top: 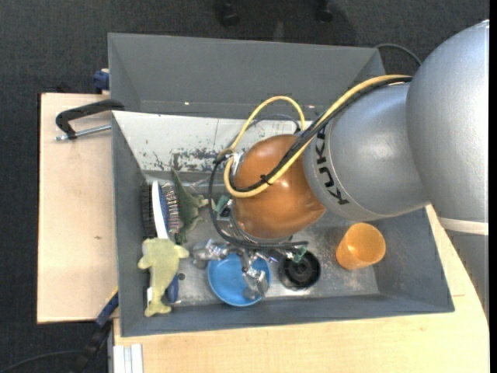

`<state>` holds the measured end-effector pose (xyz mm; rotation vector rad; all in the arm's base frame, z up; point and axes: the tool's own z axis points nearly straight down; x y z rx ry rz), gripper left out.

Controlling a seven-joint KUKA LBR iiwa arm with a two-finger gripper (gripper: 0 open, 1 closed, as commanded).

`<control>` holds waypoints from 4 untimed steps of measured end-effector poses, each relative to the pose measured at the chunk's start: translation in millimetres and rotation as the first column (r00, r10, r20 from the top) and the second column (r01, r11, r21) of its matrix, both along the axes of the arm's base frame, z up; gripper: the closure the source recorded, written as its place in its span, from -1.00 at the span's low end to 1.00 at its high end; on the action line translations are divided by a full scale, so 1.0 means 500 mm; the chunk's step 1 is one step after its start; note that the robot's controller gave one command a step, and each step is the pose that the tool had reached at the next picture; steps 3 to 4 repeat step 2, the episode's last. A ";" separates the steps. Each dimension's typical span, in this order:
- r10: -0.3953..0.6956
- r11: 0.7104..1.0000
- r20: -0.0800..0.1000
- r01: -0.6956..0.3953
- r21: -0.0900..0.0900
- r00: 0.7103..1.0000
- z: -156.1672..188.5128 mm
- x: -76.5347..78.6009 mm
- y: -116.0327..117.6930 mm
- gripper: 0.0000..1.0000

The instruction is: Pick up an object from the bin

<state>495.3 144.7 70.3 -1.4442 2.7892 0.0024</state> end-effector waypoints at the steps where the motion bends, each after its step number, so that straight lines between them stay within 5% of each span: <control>1: 0.000 1.000 0.004 0.000 0.001 1.000 0.001 0.002 0.000 1.00; 2: -0.002 1.000 0.010 0.002 0.004 1.000 0.087 0.007 0.003 1.00; 4: -0.002 1.000 0.010 0.002 0.004 1.000 0.087 0.007 0.003 1.00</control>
Offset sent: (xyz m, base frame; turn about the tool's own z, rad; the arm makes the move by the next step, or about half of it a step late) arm 0.0000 0.0000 0.0000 0.0000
